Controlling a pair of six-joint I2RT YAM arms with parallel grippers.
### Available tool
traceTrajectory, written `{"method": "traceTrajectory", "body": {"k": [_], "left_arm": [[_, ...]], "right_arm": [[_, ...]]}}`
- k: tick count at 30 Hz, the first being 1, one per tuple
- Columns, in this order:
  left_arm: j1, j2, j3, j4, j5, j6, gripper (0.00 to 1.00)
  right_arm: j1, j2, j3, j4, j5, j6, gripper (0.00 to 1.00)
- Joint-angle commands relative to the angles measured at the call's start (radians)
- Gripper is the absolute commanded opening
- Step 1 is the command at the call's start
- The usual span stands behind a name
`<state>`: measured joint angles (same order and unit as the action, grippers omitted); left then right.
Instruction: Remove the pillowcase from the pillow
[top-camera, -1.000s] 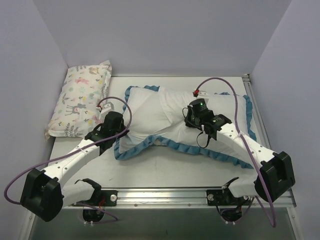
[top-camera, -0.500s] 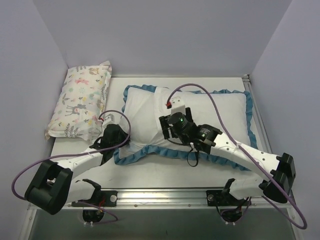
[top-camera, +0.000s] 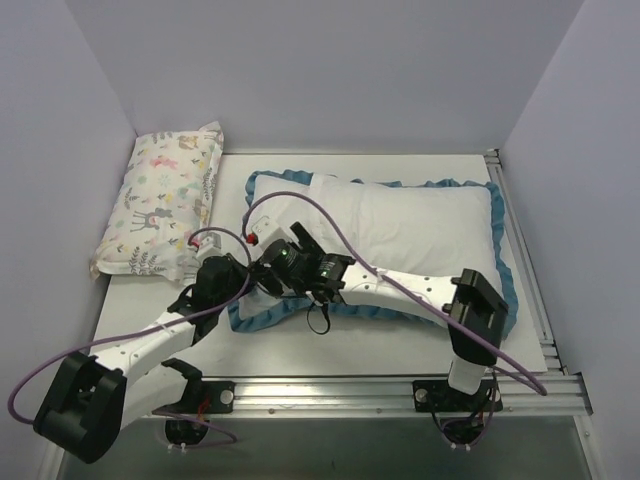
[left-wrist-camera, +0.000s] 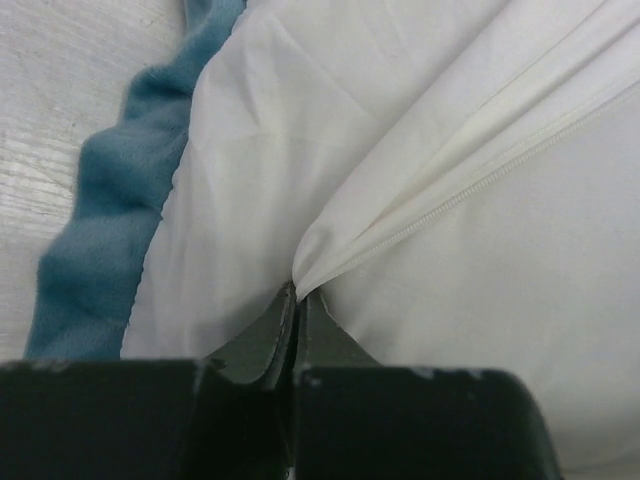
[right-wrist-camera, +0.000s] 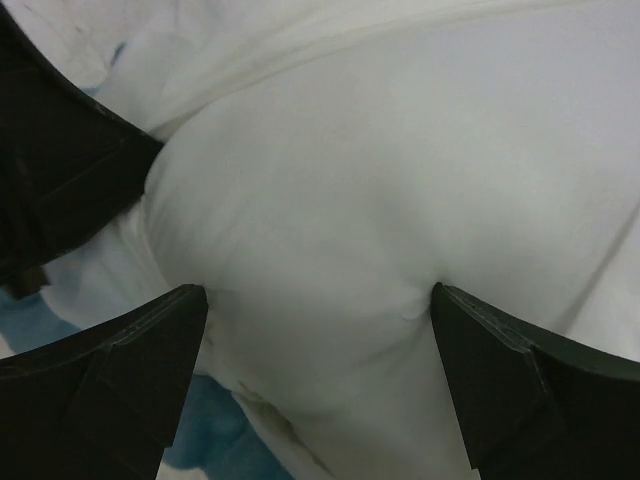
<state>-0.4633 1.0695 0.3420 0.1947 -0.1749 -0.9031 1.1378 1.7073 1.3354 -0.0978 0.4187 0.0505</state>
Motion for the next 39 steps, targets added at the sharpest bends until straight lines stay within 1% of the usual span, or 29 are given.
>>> {"method": "traceTrajectory", "body": {"k": [1,3,5,6,7,8,9,10,11,13,15,19,20,21,23,27,30,33,37,38,39], "left_arm": [[-0.006,-0.046,-0.003,-0.106,0.002,-0.008,0.00],[-0.006,-0.066,0.000,-0.121,-0.002,-0.008,0.00],[-0.006,-0.066,0.012,-0.135,-0.006,-0.008,0.00],[-0.006,-0.068,0.017,-0.138,-0.008,-0.007,0.00],[-0.006,-0.069,0.020,-0.141,-0.003,-0.008,0.00],[-0.006,-0.077,0.023,-0.144,-0.002,-0.010,0.00],[-0.006,-0.083,0.023,-0.144,0.002,-0.010,0.00],[-0.008,-0.089,0.023,-0.146,0.003,-0.011,0.00],[-0.008,-0.097,0.023,-0.150,0.005,-0.011,0.00],[-0.008,-0.100,0.026,-0.155,0.005,-0.008,0.00],[-0.009,-0.091,0.032,-0.162,0.008,-0.010,0.00],[-0.018,-0.059,0.052,-0.193,0.000,-0.011,0.00],[-0.021,-0.048,0.054,-0.234,-0.006,-0.014,0.00],[-0.021,-0.045,0.054,-0.248,-0.015,-0.017,0.00],[-0.021,-0.045,0.051,-0.277,-0.021,-0.022,0.00],[-0.023,-0.069,0.025,-0.313,-0.026,-0.036,0.00],[-0.023,-0.083,0.006,-0.328,-0.038,-0.043,0.00],[-0.023,-0.051,0.003,-0.308,-0.041,-0.042,0.00],[-0.025,0.070,0.012,-0.245,-0.054,-0.042,0.00],[-0.040,0.116,0.011,-0.213,-0.052,-0.042,0.00],[-0.057,0.130,0.002,-0.210,-0.064,-0.043,0.00]], "right_arm": [[-0.024,0.077,0.033,-0.037,-0.032,0.001,1.00],[-0.035,0.122,0.033,-0.055,-0.040,0.044,1.00],[-0.039,0.164,0.056,-0.095,-0.014,0.063,1.00],[-0.050,0.210,0.070,-0.130,0.000,0.077,1.00],[-0.061,0.233,0.085,-0.155,0.014,0.090,0.98],[-0.075,0.261,0.117,-0.180,0.005,0.112,0.82],[-0.090,0.265,0.125,-0.210,-0.006,0.127,0.60],[-0.120,0.264,0.128,-0.220,-0.008,0.174,0.30],[-0.134,0.255,0.131,-0.227,-0.014,0.189,0.00],[-0.173,0.224,0.143,-0.247,-0.044,0.207,0.00],[-0.199,0.198,0.189,-0.291,-0.046,0.227,0.00],[-0.315,0.166,0.252,-0.341,-0.130,0.307,0.00],[-0.367,0.151,0.258,-0.347,-0.145,0.334,0.00],[-0.387,0.141,0.268,-0.352,-0.158,0.345,0.00],[-0.447,0.121,0.278,-0.356,-0.164,0.370,0.00],[-0.518,0.118,0.330,-0.373,-0.173,0.390,0.00],[-0.532,0.104,0.357,-0.373,-0.230,0.402,0.00],[-0.515,0.077,0.364,-0.365,-0.299,0.402,0.00],[-0.501,-0.009,0.323,-0.339,-0.333,0.422,0.00],[-0.509,-0.046,0.317,-0.333,-0.340,0.426,0.00],[-0.518,-0.057,0.326,-0.336,-0.345,0.427,0.00]]}}
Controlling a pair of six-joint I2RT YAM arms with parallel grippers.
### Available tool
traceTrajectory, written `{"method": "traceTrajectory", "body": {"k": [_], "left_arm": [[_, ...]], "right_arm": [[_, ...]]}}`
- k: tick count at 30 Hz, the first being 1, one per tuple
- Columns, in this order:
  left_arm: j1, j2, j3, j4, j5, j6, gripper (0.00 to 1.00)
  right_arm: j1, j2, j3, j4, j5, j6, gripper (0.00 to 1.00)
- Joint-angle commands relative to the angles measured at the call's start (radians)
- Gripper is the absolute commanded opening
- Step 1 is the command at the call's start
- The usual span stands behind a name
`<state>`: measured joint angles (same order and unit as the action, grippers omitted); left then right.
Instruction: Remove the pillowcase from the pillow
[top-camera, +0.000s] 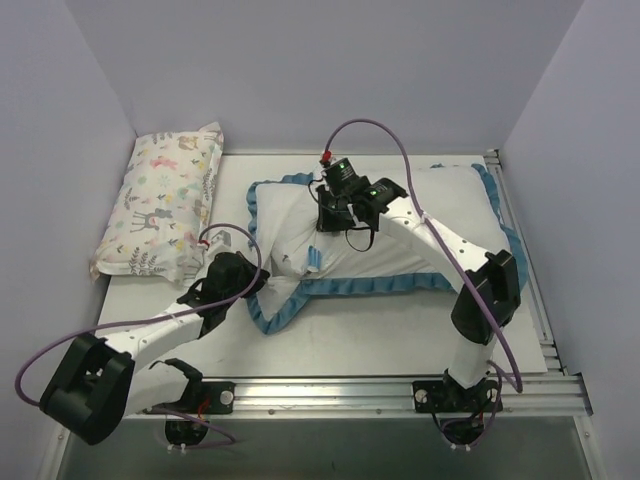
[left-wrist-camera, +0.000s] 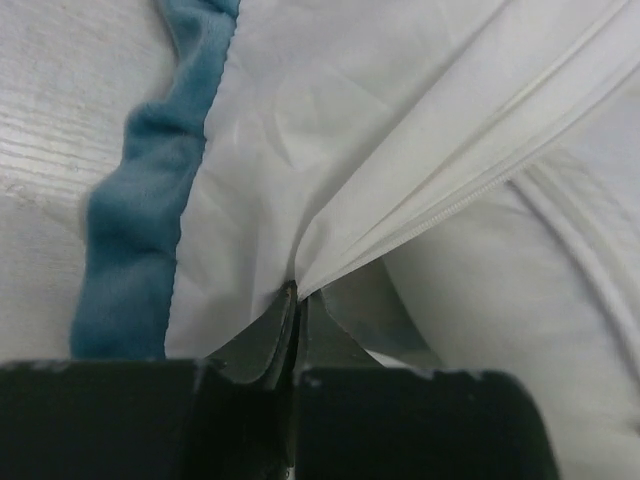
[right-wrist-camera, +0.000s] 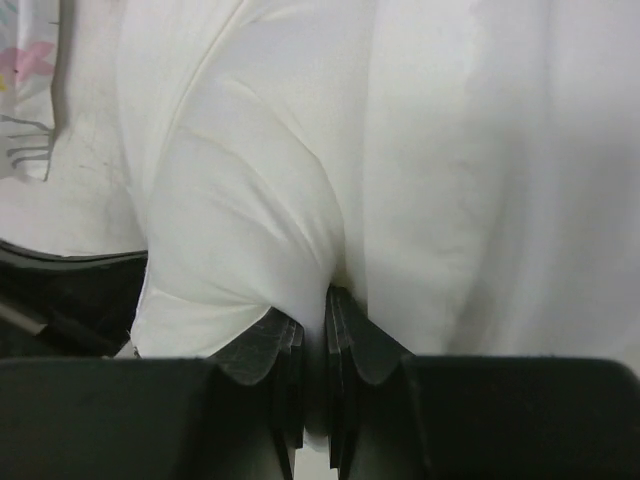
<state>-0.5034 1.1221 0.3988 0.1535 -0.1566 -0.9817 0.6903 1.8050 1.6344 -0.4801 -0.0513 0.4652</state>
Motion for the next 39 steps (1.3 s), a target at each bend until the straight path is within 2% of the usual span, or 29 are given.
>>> {"method": "traceTrajectory", "body": {"k": [1,3,6,8,12,13,16,20,21,22,24,25,26,31,34,36,39], "left_arm": [[-0.035,0.090,-0.057,-0.128,-0.096,0.026,0.00],[-0.079,0.114,-0.060,-0.124,-0.118,0.003,0.00],[-0.089,0.128,-0.067,-0.100,-0.118,-0.017,0.00],[-0.086,0.125,-0.051,-0.101,-0.127,-0.014,0.00],[-0.077,0.137,0.038,-0.144,-0.150,0.001,0.02],[-0.073,0.142,0.075,-0.152,-0.153,0.009,0.04],[-0.050,0.142,0.138,-0.201,-0.179,0.031,0.09],[0.028,0.154,0.193,-0.229,-0.166,0.057,0.15],[0.037,0.153,0.202,-0.227,-0.164,0.064,0.18],[0.039,0.148,0.213,-0.235,-0.164,0.086,0.29],[0.028,0.127,0.233,-0.233,-0.137,0.112,0.43],[0.011,0.086,0.235,-0.226,-0.132,0.135,0.55],[-0.025,0.061,0.236,-0.226,-0.129,0.147,0.60],[-0.095,-0.124,0.285,-0.334,-0.139,0.225,0.72],[-0.110,-0.192,0.314,-0.327,-0.113,0.285,0.79],[-0.115,-0.173,0.340,-0.298,-0.052,0.331,0.82],[-0.136,-0.064,0.423,-0.281,-0.011,0.396,0.84]], "right_arm": [[-0.092,-0.162,0.037,0.043,0.120,0.010,0.00],[-0.113,-0.174,0.067,0.026,0.094,0.009,0.00],[-0.118,-0.185,0.074,0.014,0.032,-0.010,0.00],[-0.089,-0.225,0.013,0.017,-0.004,-0.025,0.00],[0.023,-0.386,-0.264,0.102,0.014,-0.033,0.00],[0.049,-0.462,-0.406,0.124,0.021,-0.024,0.00],[0.098,-0.615,-0.668,0.202,0.015,0.038,0.00],[0.117,-0.752,-0.867,0.222,0.036,0.067,0.00],[0.114,-0.769,-0.887,0.216,0.048,0.066,0.00],[0.109,-0.786,-0.903,0.212,0.048,0.058,0.00],[0.106,-0.782,-0.901,0.190,0.079,0.044,0.00],[0.109,-0.764,-0.894,0.187,0.079,0.032,0.00],[0.109,-0.753,-0.886,0.187,0.080,0.027,0.00],[0.110,-0.653,-0.797,0.181,0.084,-0.013,0.00],[0.112,-0.619,-0.768,0.175,0.080,-0.030,0.00],[0.115,-0.610,-0.759,0.173,0.073,-0.036,0.00],[0.121,-0.605,-0.751,0.167,0.071,-0.036,0.00]]}}
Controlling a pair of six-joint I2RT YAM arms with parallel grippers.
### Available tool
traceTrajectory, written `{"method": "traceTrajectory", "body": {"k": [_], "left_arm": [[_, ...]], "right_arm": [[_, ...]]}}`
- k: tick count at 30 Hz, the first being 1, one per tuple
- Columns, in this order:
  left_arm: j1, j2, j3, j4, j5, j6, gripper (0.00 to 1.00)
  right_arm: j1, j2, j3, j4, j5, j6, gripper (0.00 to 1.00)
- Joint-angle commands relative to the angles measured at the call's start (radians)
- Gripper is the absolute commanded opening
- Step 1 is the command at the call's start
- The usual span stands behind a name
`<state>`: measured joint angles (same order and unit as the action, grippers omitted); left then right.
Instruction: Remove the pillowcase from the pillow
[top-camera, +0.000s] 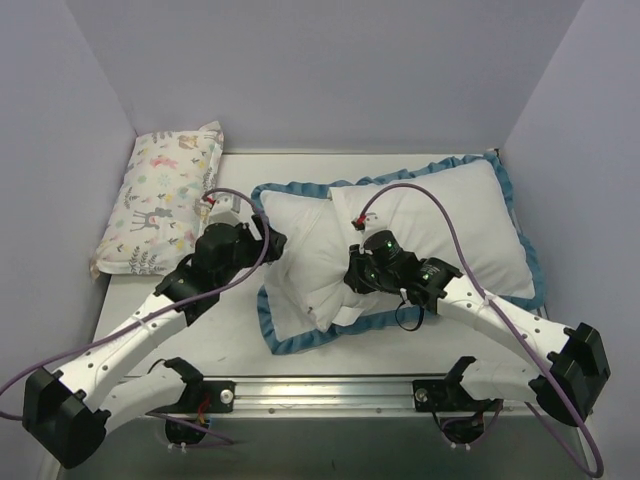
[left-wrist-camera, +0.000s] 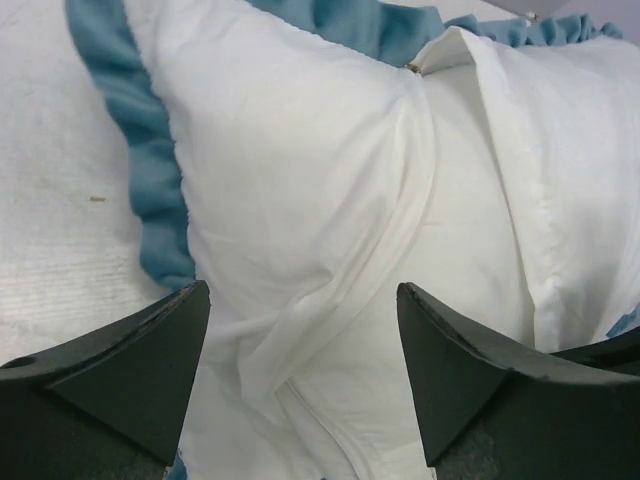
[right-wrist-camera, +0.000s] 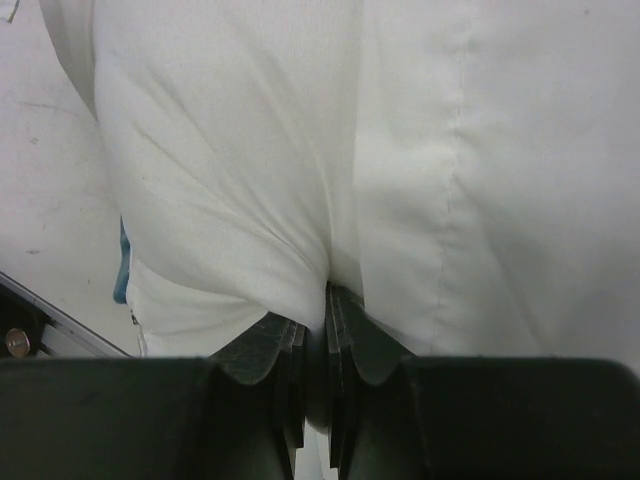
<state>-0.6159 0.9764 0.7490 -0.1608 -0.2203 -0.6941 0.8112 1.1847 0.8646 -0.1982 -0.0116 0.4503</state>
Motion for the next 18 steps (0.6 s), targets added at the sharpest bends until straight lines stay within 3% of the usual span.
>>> {"method": "traceTrajectory", "body": {"k": [1,7,10,12,13,16,18], "left_arm": [[-0.030,0.138,0.104,0.038,0.059,0.129,0.84],[-0.053,0.291,0.167,0.066,0.090,0.179,0.86],[-0.047,0.334,0.188,0.044,0.020,0.180,0.83],[-0.032,0.373,0.229,-0.022,-0.048,0.160,0.74],[-0.018,0.387,0.242,-0.043,-0.098,0.148,0.61],[0.079,0.419,0.257,-0.071,-0.135,0.104,0.43],[0.139,0.441,0.254,-0.062,-0.146,0.093,0.40]], "right_arm": [[0.000,0.013,0.019,-0.119,0.041,-0.021,0.00],[0.008,0.006,0.013,-0.135,0.048,-0.010,0.00],[0.022,0.000,0.007,-0.142,0.056,-0.006,0.00],[0.032,-0.023,-0.001,-0.145,0.074,-0.001,0.00],[0.034,-0.031,-0.004,-0.156,0.082,0.002,0.00],[0.037,-0.082,-0.016,-0.191,0.114,0.007,0.00],[0.037,-0.131,-0.036,-0.214,0.139,0.016,0.00]]}}
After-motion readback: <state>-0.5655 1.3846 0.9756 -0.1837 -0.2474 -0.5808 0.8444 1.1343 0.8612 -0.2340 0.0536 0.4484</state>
